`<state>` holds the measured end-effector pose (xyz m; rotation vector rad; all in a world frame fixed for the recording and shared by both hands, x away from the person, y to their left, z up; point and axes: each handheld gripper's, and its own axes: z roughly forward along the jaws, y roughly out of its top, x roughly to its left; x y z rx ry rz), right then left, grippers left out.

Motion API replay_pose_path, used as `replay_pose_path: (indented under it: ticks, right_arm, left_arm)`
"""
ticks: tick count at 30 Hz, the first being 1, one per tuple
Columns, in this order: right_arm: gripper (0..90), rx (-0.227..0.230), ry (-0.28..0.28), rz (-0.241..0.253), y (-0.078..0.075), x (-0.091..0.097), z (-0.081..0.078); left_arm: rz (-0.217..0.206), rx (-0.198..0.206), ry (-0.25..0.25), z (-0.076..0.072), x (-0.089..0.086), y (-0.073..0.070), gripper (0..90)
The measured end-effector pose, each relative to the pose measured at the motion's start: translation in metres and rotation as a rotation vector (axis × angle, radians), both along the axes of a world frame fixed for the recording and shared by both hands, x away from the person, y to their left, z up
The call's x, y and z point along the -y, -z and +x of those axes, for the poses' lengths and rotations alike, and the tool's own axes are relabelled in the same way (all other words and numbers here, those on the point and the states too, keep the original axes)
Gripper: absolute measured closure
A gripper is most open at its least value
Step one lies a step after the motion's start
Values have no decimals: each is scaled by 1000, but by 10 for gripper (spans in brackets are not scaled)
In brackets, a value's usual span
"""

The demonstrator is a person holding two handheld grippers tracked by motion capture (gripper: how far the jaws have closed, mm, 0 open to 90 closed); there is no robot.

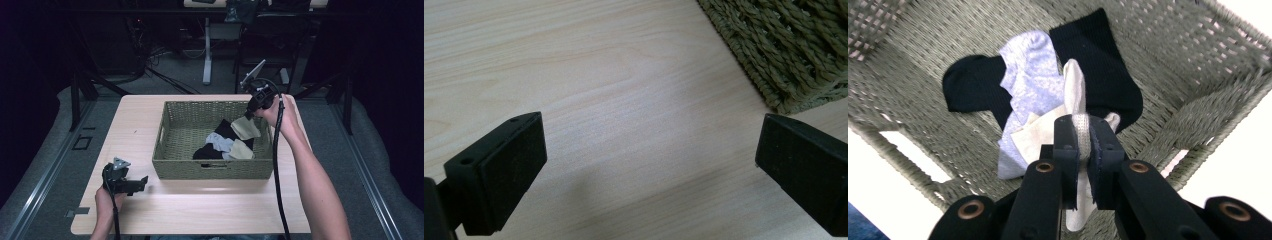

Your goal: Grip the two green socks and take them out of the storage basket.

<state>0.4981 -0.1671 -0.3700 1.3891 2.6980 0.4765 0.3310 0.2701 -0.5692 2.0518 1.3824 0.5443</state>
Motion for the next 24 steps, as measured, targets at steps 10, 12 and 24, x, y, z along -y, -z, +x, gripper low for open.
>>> replay_pose_path:
  ticks: [10, 12, 24]
  right_arm:
    - [842, 19, -9, 13, -22, -2, -1]
    - [842, 25, -8, 13, -25, -2, -2]
    - [841, 51, -5, 31, -44, -1, -5]
  left_arm:
    - [-2, 1, 2, 0, 0, 0, 2]
    - [-2, 3, 2, 0, 0, 0, 2]
    - [-2, 0, 1, 0, 0, 1, 2]
